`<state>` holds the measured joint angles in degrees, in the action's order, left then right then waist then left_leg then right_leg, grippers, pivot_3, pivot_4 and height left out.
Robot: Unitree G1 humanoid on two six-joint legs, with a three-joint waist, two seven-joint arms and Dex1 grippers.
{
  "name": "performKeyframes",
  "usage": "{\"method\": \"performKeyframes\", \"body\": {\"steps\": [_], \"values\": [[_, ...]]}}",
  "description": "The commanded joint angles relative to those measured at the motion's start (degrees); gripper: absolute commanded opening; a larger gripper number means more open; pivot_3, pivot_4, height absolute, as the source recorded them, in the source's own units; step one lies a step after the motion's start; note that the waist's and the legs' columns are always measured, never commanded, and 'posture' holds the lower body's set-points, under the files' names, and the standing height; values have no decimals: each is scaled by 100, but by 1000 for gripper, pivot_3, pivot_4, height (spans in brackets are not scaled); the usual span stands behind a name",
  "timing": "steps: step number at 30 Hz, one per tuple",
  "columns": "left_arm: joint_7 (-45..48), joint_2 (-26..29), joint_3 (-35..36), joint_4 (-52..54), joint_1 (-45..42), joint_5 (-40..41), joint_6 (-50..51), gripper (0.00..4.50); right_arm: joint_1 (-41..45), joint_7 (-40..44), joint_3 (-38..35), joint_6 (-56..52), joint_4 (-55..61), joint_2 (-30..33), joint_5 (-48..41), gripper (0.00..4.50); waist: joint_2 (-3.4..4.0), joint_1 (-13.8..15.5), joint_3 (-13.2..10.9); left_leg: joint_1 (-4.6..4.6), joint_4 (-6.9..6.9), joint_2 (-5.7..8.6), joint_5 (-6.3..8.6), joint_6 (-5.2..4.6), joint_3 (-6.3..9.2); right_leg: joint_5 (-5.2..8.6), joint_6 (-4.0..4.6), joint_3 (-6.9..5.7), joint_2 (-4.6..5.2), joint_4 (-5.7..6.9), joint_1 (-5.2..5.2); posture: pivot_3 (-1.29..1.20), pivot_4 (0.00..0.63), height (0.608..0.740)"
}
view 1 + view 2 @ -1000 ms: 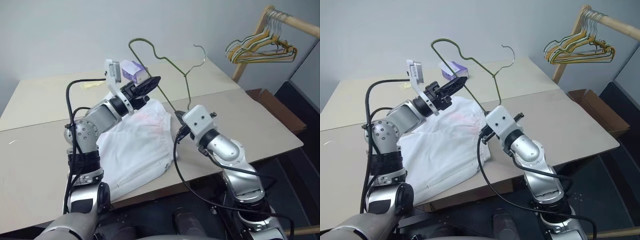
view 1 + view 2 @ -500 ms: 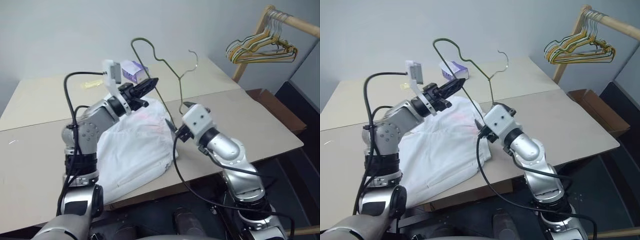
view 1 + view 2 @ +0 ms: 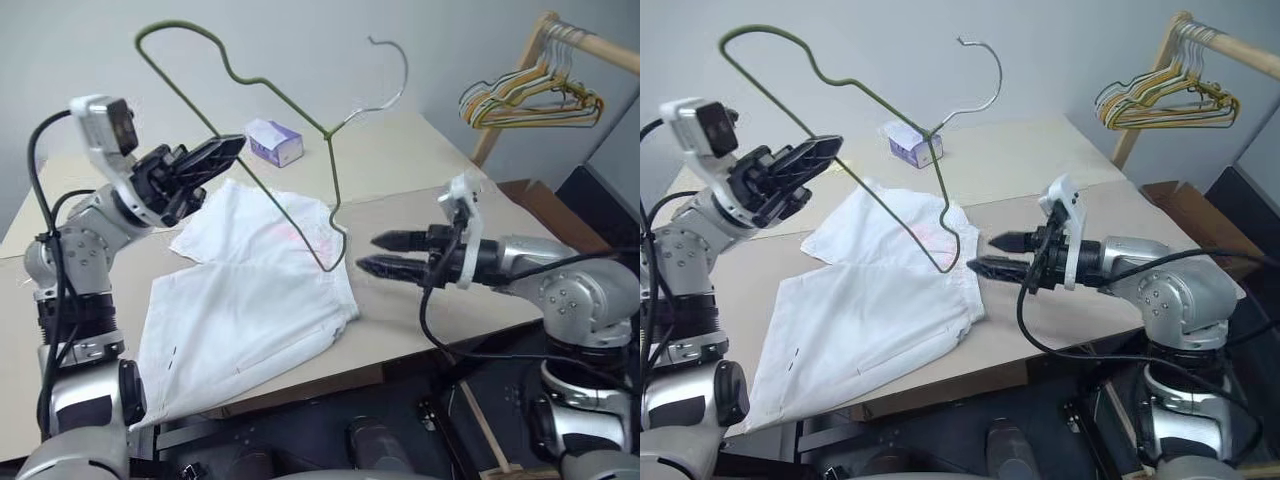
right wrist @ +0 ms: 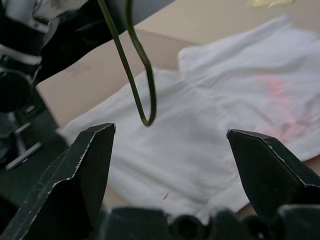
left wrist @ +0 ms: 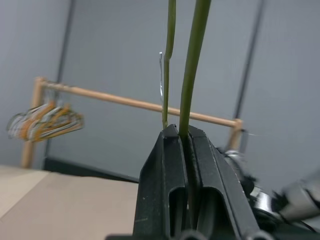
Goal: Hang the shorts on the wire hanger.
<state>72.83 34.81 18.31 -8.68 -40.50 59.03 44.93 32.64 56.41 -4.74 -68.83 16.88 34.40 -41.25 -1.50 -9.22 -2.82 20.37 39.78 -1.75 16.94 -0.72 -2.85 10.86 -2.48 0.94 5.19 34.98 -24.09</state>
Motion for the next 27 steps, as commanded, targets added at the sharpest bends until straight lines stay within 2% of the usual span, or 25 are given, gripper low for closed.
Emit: {"method": "performKeyframes", "body": {"steps": [1,5,9,17,24,27], "values": [[361,56,170,81,-93,218,-55,0,252,487,340,292,-232,173,-135,4204,0,46,0,0,0,-1,0,0,-4,0,-1,0,-1,0,0,-80,0,740],[323,-33,133,200,-28,156,-120,0,573,601,725,418,-434,49,-133,4204,0,71,0,4,0,-2,0,0,-12,-1,0,1,0,1,-5,-74,0,740],[260,-105,109,273,38,75,-224,0,934,371,990,349,-616,-251,-80,4204,0,97,0,4,1,-4,0,0,-11,-2,1,1,-1,3,-5,-75,0,740],[160,-220,57,326,122,-75,-380,0,1016,56,1019,310,-525,-483,-177,4204,0,238,0,16,2,-3,0,0,-15,-3,2,-2,0,0,-15,-75,0,740],[222,-274,39,257,147,-79,-459,0,1011,-104,997,261,-523,-531,-223,4204,0,239,0,18,5,-4,0,0,-18,-3,2,-6,0,1,-14,-90,0,740],[227,-328,40,199,121,-86,-512,0,1015,-183,1058,237,-547,-563,-183,3673,0,226,0,17,5,-4,0,0,-18,-3,2,-6,0,3,-14,-95,0,740]]}}
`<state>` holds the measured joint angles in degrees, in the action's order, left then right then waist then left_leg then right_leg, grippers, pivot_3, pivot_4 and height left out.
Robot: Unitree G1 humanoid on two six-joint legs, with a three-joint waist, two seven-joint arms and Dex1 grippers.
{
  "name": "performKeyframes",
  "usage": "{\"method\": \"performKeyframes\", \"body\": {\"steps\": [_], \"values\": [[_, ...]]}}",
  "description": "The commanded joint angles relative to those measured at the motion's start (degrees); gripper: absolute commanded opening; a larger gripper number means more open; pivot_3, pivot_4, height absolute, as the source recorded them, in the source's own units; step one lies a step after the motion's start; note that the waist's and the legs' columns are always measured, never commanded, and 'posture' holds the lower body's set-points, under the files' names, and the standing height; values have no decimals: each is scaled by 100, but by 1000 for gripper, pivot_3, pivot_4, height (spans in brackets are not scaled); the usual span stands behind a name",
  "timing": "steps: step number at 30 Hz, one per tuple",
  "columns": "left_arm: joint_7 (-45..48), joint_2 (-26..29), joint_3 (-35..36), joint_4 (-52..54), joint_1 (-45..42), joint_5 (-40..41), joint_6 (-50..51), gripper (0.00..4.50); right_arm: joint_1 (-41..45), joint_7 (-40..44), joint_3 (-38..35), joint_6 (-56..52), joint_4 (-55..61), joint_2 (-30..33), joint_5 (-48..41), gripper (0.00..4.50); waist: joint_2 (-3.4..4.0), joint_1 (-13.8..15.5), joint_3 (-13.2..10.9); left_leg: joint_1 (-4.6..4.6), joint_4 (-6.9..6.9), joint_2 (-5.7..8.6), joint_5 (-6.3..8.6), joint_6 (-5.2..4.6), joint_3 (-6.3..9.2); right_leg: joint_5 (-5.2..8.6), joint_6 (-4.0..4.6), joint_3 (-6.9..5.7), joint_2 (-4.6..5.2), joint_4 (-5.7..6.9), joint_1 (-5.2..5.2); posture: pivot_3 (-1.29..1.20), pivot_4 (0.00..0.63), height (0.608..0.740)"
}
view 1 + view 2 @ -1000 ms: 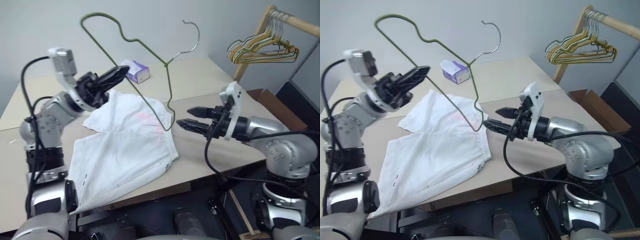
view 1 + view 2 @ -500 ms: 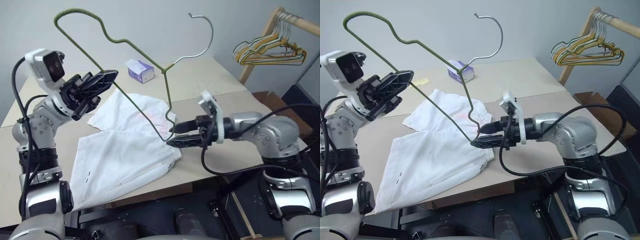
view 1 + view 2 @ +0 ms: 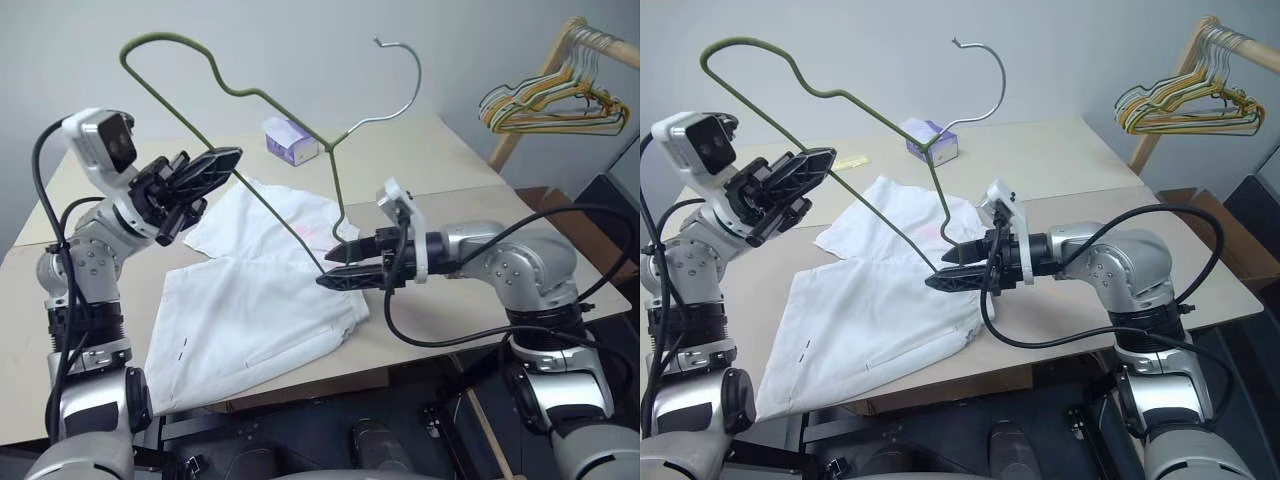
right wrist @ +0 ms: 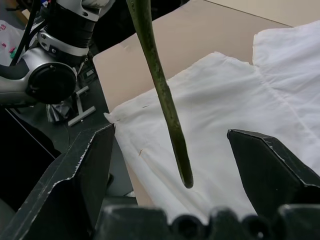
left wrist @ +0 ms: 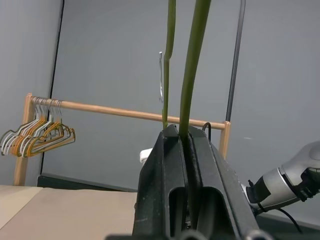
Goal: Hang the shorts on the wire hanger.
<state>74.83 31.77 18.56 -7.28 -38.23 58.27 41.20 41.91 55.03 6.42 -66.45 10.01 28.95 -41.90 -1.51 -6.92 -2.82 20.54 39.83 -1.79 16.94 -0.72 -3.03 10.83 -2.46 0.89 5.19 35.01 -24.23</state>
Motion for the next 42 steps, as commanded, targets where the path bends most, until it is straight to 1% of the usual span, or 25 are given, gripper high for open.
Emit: {"method": "performKeyframes", "body": {"steps": [1,10,11,13,14,16,20,22,23,25,26,28,29,31,33,36,38,40,42], "values": [[43,-32,12,47,-116,-9,-140,0,76,-48,-31,14,158,-16,-111,3343,0,-6,0,0,0,0,0,0,0,0,0,0,0,0,0,-97,0,740],[88,-37,-23,-28,-121,-116,-221,0,41,-155,-20,-5,123,7,-93,100,0,-22,0,0,0,0,0,0,1,0,0,0,0,-1,0,-101,0,740],[83,-18,-37,-42,-116,-111,-171,0,35,-165,-13,1,129,15,-86,43,0,-24,0,-1,0,0,0,0,1,0,0,0,-1,0,0,-101,0,740],[69,-4,-73,-44,-111,-156,-154,516,30,-198,-6,8,142,24,-89,0,0,-21,0,0,1,-1,0,0,2,0,0,-1,-1,0,0,-101,0,740],[96,-8,-117,-24,-102,-219,-200,679,37,-236,-28,-9,146,6,-106,0,0,-21,0,0,1,0,0,0,1,0,0,-1,1,0,0,-101,0,740],[75,1,-270,-4,-86,-425,-279,1284,67,-315,-119,-43,187,-32,-191,0,0,-22,0,0,1,0,0,0,1,0,0,-1,1,-1,1,-107,0,740],[6,80,-603,-20,-40,-866,-358,2651,141,-547,-427,-132,236,-124,-466,0,0,-15,0,2,1,0,0,0,1,0,0,-2,1,-2,1,-116,0,740],[-123,171,-889,8,-13,-1237,-398,3365,178,-737,-722,-260,199,-216,-675,0,0,-20,0,2,1,0,0,0,0,0,0,-1,0,-2,0,-121,0,740],[-233,224,-1057,-20,-23,-1464,-405,3623,213,-880,-937,-391,115,-282,-814,0,0,-20,0,1,0,0,0,0,0,0,0,-1,0,-2,0,-122,0,740],[-420,280,-1280,-94,-11,-1830,-482,4307,257,-1167,-1266,-594,-8,-371,-995,0,0,-19,0,0,0,-1,0,0,0,-1,1,-1,-1,-1,1,-126,0,740],[-560,320,-1415,-124,31,-2116,-617,4456,243,-1297,-1418,-745,-59,-332,-1049,0,0,-20,0,-1,0,0,0,0,-1,-1,1,0,0,0,1,-130,0,740],[-740,425,-1622,-193,129,-2591,-863,4456,164,-1550,-1667,-1098,-158,-208,-1125,0,0,-22,0,-1,-1,-1,0,0,-1,-1,1,0,0,0,1,-140,0,740],[-747,561,-1763,-179,250,-2920,-1159,4456,74,-1682,-1773,-1314,-199,-106,-1116,0,0,-24,0,0,-2,-1,0,0,-2,-1,1,0,0,0,0,-147,0,740],[-583,889,-1943,-51,527,-3322,-1530,4456,-235,-1767,-1893,-1603,-112,182,-1126,0,1,-41,1,0,-7,-2,0,0,-6,-1,2,1,0,-3,-2,-154,0,740],[-429,1116,-1983,180,802,-3438,-1715,4456,-555,-1697,-2048,-1989,-70,477,-1296,0,1,-45,1,5,-11,-4,2,-3,-9,0,3,1,0,-5,-8,-154,0,740],[-360,1218,-1917,512,1041,-3339,-1709,4456,-972,-1566,-2295,-2468,-119,829,-1511,0,1,-29,0,34,-4,-4,4,-6,-10,2,2,-1,3,-5,-27,-152,0,740],[-262,1287,-1931,720,1173,-3360,-1824,4456,-1314,-1298,-2106,-2592,-477,1316,-1903,0,1,-1,1,47,4,-1,5,-8,-10,0,-3,-2,9,-8,-32,-141,0,740],[-142,1360,-1967,895,1282,-3391,-1914,4456,-1538,-1151,-1708,-2605,-833,1812,-2255,0,1,14,1,49,6,1,6,-11,-10,-2,-6,-8,12,-16,-25,-137,0,740],[-168,1376,-2031,1013,1330,-3422,-1856,4456,-1629,-997,-1338,-2605,-1069,2148,-2388,0,1,-7,1,43,6,0,8,-14,-15,-1,-6,-5,11,-19,-17,-137,0,740]]}}
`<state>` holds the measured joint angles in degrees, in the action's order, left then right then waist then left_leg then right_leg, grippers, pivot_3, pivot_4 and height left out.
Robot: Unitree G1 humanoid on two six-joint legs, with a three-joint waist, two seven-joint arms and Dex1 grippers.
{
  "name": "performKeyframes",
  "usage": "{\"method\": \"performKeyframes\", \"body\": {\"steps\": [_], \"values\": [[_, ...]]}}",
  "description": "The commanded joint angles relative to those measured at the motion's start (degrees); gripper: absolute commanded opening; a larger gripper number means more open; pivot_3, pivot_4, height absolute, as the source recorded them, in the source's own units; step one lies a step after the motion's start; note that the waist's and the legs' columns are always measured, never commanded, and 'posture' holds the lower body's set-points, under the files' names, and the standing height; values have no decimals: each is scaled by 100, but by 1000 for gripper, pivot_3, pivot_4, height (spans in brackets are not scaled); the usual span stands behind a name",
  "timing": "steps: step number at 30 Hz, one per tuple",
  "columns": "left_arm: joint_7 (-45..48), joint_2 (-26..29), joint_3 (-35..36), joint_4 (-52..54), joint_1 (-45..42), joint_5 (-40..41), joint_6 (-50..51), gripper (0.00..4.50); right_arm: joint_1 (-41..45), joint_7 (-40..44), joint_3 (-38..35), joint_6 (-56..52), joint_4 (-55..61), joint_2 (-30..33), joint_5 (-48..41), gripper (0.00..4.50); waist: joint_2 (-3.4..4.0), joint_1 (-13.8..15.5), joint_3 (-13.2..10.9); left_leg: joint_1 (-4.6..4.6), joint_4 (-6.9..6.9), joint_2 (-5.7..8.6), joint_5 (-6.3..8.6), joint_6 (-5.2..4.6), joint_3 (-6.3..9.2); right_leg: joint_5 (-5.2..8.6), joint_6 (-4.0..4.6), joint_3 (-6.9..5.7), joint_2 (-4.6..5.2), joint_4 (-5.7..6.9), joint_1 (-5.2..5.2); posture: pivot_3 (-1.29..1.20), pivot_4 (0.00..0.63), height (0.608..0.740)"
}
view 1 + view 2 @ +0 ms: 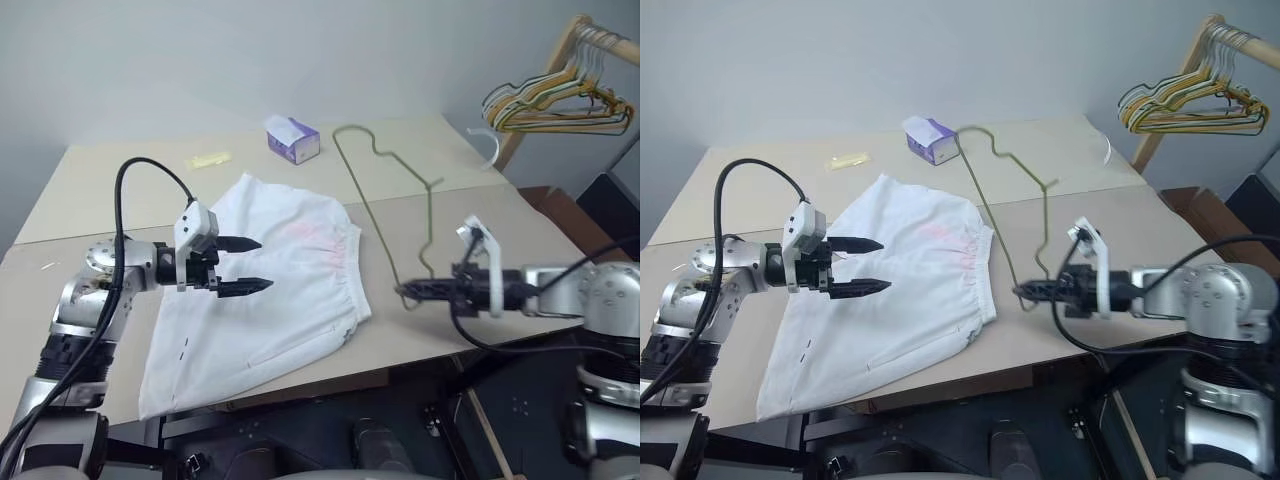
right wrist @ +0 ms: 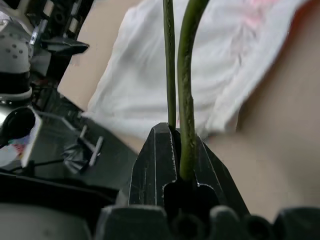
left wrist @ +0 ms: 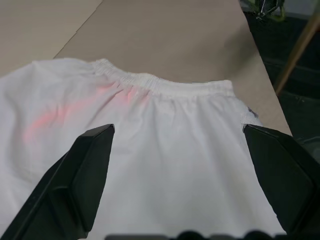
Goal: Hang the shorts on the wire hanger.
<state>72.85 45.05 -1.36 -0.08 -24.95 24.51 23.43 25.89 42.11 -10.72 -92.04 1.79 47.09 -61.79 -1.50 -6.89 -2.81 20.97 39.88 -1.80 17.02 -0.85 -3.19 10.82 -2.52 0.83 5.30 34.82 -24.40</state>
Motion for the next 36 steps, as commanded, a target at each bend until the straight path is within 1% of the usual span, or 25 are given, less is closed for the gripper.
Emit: {"method": "performKeyframes", "body": {"steps": [1,2,7,9,12,16,21,29,33,36], "values": [[9,46,-98,325,34,-111,-112,4456,-42,391,531,-46,-376,449,-398,0,0,-16,0,-4,0,0,1,-1,-2,1,-1,3,-1,2,3,-131,0,740],[-4,45,-148,344,64,-182,-160,4456,-36,452,651,-46,-484,518,-368,0,0,-30,0,-10,-1,-2,1,-1,-1,2,-2,4,-5,4,6,-128,0,740],[-22,68,-263,509,229,-275,-176,4456,5,864,1425,134,-938,709,348,0,6,-56,4,-21,-4,-8,1,-1,-7,25,-33,24,-18,12,24,-111,0,740],[-40,77,-241,556,262,-271,-169,4456,71,1080,1698,335,-1109,738,617,0,6,-35,4,-43,-3,-6,1,-1,-7,23,-32,24,-17,13,17,-106,0,740],[-99,89,-191,619,319,-241,-80,4456,272,1279,1964,538,-1530,647,986,0,6,-6,4,-42,-3,-3,1,-1,-10,14,-18,25,-12,9,17,-94,0,740],[-159,84,-92,714,413,-130,12,4456,456,1541,2175,700,-1754,561,1279,0,6,16,4,-42,-3,-3,2,-3,-11,8,-10,25,-13,7,17,-76,0,740],[-213,112,-51,774,533,-139,8,4456,542,1746,2192,733,-1821,440,1494,0,6,63,4,-45,-3,-4,2,-3,-9,9,-10,23,-14,12,18,-72,0,740],[-320,89,-59,742,568,-193,-44,4456,633,2089,2474,814,-1708,451,1750,0,6,145,4,-47,-2,-4,2,-3,-12,4,-3,23,-14,11,19,-65,0,740],[-362,78,-96,787,640,-220,-57,4456,691,2166,2583,912,-1902,432,1954,0,6,147,4,-47,-3,-4,2,-3,-12,3,-1,22,-14,11,19,-57,0,740],[-402,74,-115,816,705,-244,-76,4456,732,2400,2725,1034,-1926,504,2059,0,6,148,4,-47,-2,-4,2,-3,-14,3,0,23,-14,11,19,-57,0,740]]}}
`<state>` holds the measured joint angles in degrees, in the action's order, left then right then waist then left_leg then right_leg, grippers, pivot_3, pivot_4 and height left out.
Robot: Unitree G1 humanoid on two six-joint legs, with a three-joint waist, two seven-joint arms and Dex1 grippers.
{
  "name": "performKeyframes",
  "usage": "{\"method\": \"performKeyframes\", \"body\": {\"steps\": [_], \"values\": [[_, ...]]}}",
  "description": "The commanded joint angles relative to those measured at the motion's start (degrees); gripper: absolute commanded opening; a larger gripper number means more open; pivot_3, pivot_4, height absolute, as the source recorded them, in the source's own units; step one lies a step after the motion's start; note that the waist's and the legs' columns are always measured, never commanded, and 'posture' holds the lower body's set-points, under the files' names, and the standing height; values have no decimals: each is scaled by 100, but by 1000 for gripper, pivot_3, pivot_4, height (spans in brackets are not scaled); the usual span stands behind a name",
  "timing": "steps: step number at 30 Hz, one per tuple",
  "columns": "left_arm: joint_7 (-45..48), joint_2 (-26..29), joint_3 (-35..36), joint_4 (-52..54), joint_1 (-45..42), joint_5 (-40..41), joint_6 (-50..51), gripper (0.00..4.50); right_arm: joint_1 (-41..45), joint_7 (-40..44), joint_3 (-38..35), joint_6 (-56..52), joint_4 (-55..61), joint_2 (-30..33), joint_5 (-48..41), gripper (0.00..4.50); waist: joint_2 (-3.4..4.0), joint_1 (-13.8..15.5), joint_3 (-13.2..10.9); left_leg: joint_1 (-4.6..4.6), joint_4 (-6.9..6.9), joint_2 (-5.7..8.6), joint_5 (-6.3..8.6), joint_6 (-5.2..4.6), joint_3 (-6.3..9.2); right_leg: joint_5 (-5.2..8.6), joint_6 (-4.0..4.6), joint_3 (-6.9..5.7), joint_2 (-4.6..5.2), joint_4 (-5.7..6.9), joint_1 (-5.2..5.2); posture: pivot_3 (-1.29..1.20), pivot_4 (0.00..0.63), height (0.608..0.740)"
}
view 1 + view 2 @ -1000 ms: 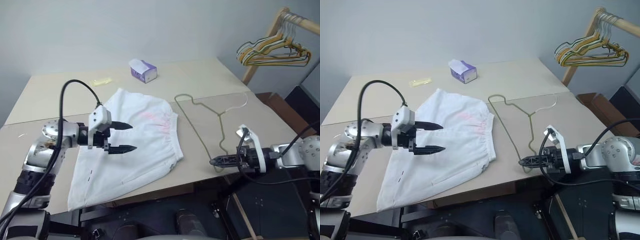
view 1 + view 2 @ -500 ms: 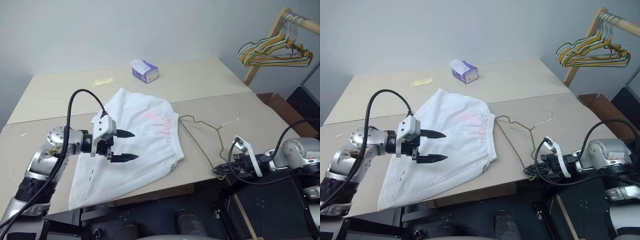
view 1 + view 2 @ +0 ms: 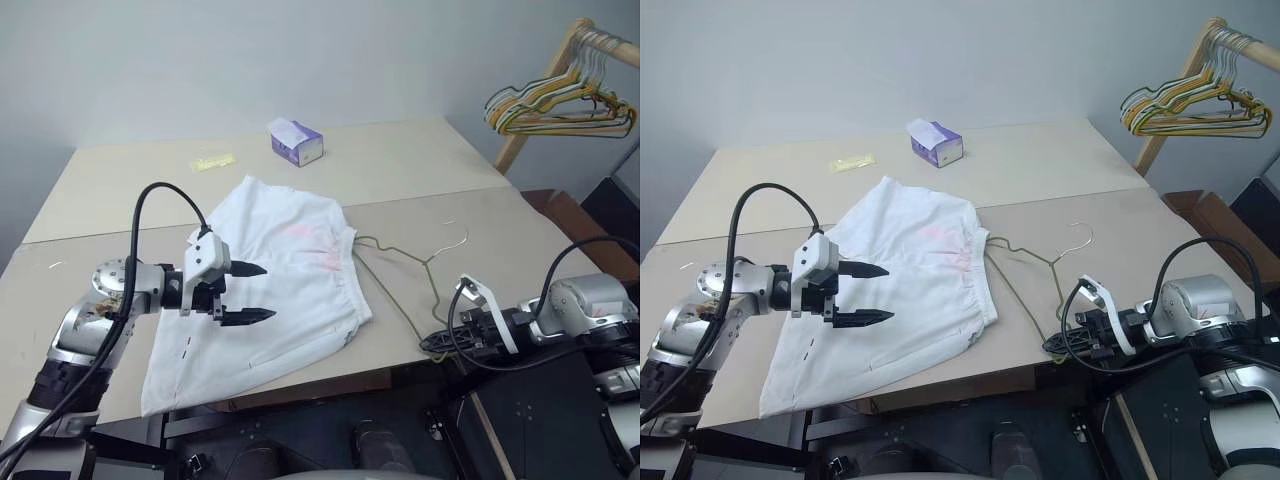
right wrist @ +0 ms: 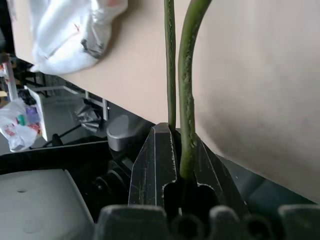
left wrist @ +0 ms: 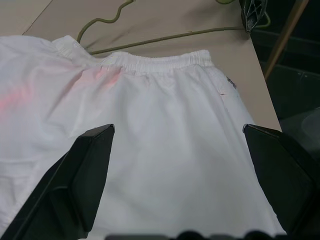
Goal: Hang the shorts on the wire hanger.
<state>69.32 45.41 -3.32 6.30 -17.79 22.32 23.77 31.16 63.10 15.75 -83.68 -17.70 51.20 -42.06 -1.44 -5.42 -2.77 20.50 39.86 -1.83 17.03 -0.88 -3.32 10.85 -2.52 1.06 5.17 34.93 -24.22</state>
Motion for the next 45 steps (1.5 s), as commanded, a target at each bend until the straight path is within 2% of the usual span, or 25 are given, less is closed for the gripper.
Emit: {"method": "performKeyframes", "body": {"steps": [1,14,20,29,33,38,45], "values": [[-60,35,76,179,-5,-34,-117,4456,215,354,125,225,42,109,129,0,0,1,0,0,0,0,0,0,0,0,0,0,-1,0,0,-54,0,740],[-272,-8,60,211,76,-207,-204,4456,1001,1703,920,799,-423,56,685,0,0,43,0,-3,0,0,0,0,1,-1,1,-1,-1,2,1,-16,0,740],[-348,-30,-4,371,123,-203,-156,4456,1567,1827,1414,1239,-1526,-483,1429,0,1,132,1,-4,0,-1,0,0,-2,-2,4,-1,-2,4,0,0,0,740],[-484,-89,-94,449,143,-263,-136,4456,2284,2372,1560,1990,-2909,-1161,2262,0,2,204,2,2,3,1,0,1,-1,-3,6,-6,0,4,-2,17,0,740],[-504,-90,-105,475,144,-246,-118,4456,2509,2233,1322,2234,-3548,-1471,2552,0,3,220,2,1,3,1,-1,2,0,-4,7,-8,0,7,-2,20,0,740],[-535,-82,-94,494,175,-252,-123,4456,2707,1744,578,2651,-4108,-1696,2620,0,3,219,2,1,3,1,-2,4,0,-5,8,-8,0,8,-2,16,0,740],[-551,-107,-104,553,263,-207,-107,4456,1968,1102,-198,3630,-2842,-1726,2649,0,4,216,2,2,1,0,-3,5,1,-5,8,-8,0,8,-2,3,0,740]]}}
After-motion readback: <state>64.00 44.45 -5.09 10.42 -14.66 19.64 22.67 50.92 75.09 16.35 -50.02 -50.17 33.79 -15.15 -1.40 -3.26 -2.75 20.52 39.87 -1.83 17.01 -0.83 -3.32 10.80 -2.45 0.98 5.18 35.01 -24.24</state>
